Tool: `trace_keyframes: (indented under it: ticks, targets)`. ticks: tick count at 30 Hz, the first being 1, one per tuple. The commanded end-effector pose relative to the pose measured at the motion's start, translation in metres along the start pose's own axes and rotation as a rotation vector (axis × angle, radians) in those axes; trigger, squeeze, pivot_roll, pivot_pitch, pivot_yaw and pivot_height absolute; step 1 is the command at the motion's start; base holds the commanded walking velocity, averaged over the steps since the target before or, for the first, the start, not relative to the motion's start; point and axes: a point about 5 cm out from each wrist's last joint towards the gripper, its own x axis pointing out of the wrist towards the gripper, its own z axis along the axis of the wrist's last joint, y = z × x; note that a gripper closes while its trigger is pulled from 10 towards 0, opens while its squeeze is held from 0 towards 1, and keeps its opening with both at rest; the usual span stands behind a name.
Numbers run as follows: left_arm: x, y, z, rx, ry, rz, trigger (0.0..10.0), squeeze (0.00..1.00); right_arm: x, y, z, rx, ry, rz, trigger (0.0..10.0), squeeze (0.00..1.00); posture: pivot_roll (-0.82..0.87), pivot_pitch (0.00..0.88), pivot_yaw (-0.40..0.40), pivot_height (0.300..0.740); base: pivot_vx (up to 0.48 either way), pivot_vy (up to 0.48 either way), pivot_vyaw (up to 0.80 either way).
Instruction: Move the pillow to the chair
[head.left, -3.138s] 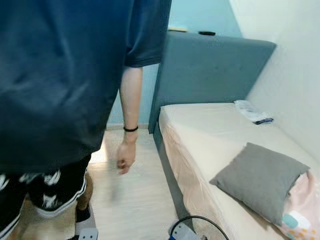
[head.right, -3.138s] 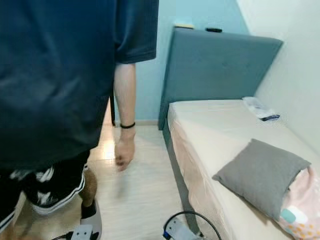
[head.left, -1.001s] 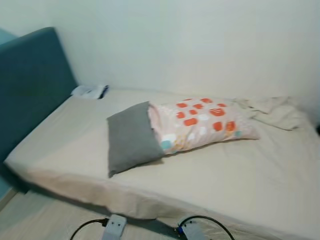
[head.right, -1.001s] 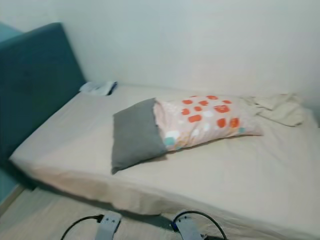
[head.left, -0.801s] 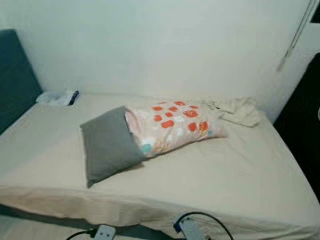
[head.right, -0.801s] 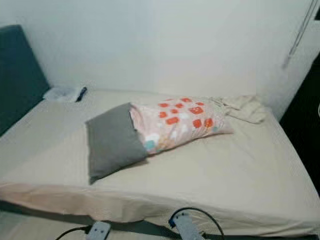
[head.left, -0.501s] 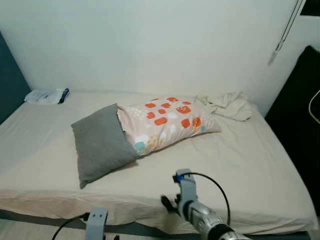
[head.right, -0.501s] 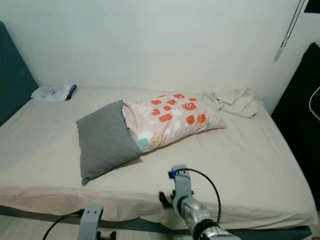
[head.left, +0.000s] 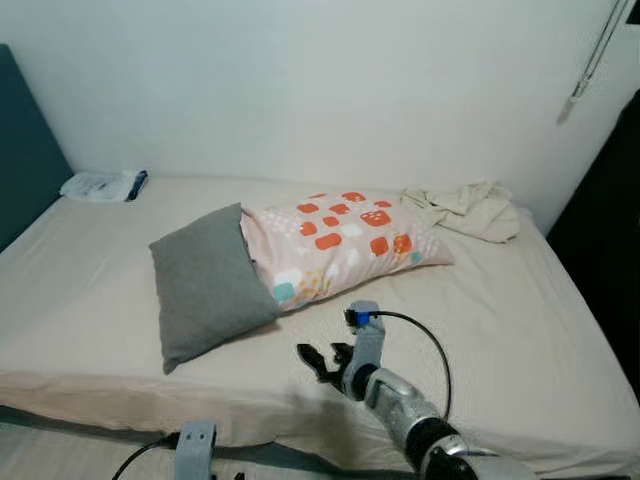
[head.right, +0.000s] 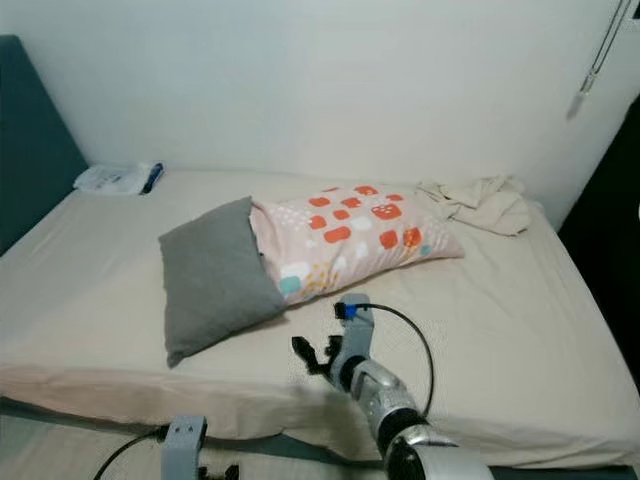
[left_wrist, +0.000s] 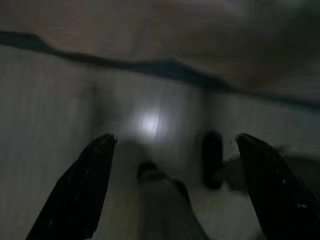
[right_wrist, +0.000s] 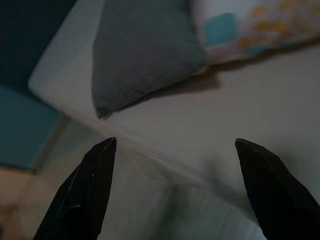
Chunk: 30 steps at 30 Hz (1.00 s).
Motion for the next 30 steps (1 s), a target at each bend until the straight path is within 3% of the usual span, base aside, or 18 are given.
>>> trace_keyframes:
  ticks: [1,7,11,14,15,22,30]
  targets:
    - [-0.004,0.009,-0.009,-0.022,0.026,0.028,10.0,0.00,0.006,0.016,-0.004,-0.039,0.018,0.060,10.0,0.00,0.01,0.037,0.011,0.740,0.341,0.000,0.77]
    - [-0.005,0.010,-0.011,-0.020,0.030,0.026,10.0,0.00,0.006,0.021,-0.009,-0.105,0.037,0.097,10.0,0.00,0.01,0.049,0.015,0.740,0.346,0.000,0.76]
    - [-0.005,0.009,-0.013,-0.029,0.045,0.021,10.0,0.00,0.007,0.016,-0.011,-0.129,0.085,0.002,10.0,0.00,0.01,0.056,0.021,0.740,0.071,0.000,0.00]
    - [-0.005,0.007,-0.015,-0.012,0.051,0.009,10.0,0.00,0.004,0.006,-0.009,-0.072,0.071,-0.083,10.0,0.00,0.00,0.066,0.024,0.740,0.000,0.000,0.00]
    - [-0.005,0.007,-0.015,-0.010,0.057,0.001,10.0,0.00,0.002,0.000,-0.010,-0.010,0.070,-0.126,10.0,0.00,0.00,0.066,0.024,0.740,0.000,0.000,0.00]
    - [-0.005,0.004,-0.017,0.039,0.074,-0.032,10.0,0.00,-0.007,-0.021,-0.009,0.079,0.058,-0.284,10.0,0.00,0.00,0.083,0.035,0.711,0.000,0.000,0.00]
    - [-0.006,0.002,-0.020,0.044,0.081,-0.040,10.0,0.00,-0.006,-0.022,0.000,0.176,-0.001,-0.267,10.0,0.00,0.00,0.100,0.041,0.666,0.000,0.000,0.00]
